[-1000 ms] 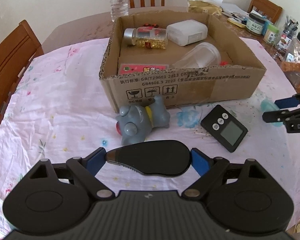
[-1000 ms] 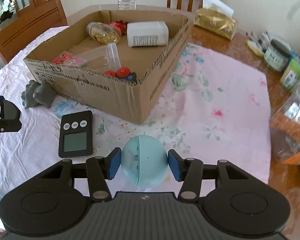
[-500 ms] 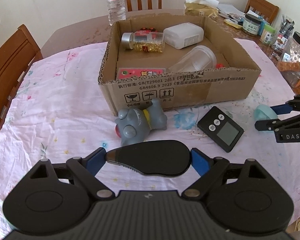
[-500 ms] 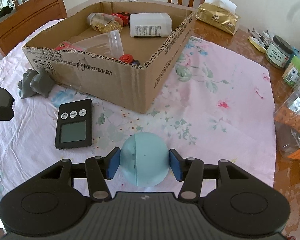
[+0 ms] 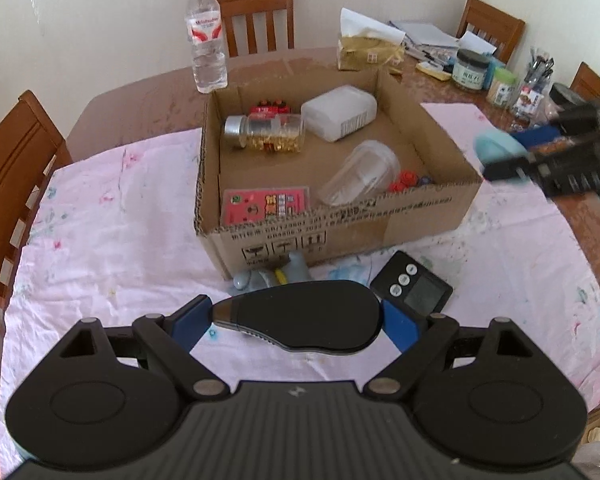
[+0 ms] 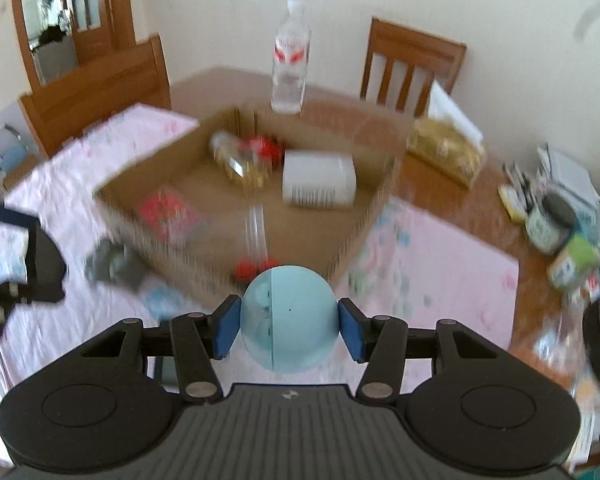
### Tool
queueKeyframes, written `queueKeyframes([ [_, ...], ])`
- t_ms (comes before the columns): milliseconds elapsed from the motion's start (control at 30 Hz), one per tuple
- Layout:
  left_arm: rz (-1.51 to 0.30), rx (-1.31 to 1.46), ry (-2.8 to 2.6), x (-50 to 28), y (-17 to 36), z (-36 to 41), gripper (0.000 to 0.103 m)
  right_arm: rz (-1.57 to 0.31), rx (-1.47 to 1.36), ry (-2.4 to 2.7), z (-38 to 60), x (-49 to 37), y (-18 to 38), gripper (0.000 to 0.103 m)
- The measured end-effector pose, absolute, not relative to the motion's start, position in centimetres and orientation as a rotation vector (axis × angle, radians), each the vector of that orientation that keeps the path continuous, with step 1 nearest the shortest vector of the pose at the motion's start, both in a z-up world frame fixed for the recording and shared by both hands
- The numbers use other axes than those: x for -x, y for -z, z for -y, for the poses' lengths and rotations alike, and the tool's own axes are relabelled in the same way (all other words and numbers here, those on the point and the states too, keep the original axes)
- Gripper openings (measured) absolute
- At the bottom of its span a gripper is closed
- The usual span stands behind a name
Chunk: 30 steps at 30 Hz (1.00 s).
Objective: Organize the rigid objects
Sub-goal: 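Carry the black case and blue case into the box and open both grippers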
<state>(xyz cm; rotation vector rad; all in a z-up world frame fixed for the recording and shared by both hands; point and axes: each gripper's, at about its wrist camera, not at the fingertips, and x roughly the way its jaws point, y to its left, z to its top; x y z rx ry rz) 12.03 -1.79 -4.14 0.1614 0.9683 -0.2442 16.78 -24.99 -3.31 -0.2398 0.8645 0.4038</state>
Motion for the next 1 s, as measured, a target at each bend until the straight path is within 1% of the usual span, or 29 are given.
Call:
queueKeyframes([
  [167,-0.956,-0.151,0.216,-11.9,3.6,1.2,0.090,-0.824,0.253,-0.431,23.3,-20.6,3.0,0.058],
  [467,-0.953,-0.117,0.153,-11.6,3.0,-0.5,0.090,-0.877,0.277,-0.412,21.2,-25.9,6.6,0.058],
  [500,-0.953,-0.116,0.149,-11.7,3.0,-0.6,0.090,-0.879,0.274,-0.407,21.1,-26.3,6.7,0.067],
  [533,-0.954,-0.115,0.146,-11.8,3.0,-0.7,0.090,-0.880,0.268,-0.398,21.1,-26.6,6.7,0.083],
  [567,-0.956,-0.113,0.145,-11.9,3.0,-0.8,0.090,-0.872,0.257,-0.389,21.2,-26.6,6.6,0.092],
  [600,-0.957,-0.112,0.144,-12.0,3.0,-0.8,0.090,-0.858,0.242,-0.385,21.3,-26.5,6.4,0.103],
  [667,-0.957,-0.115,0.146,-12.3,2.9,-0.8,0.090,-0.835,0.215,-0.381,21.7,-26.2,5.7,0.103],
  [1000,-0.895,-0.149,0.202,-15.7,1.5,0.5,0.090,-0.871,0.148,-0.259,23.1,-22.4,3.9,0.103],
])
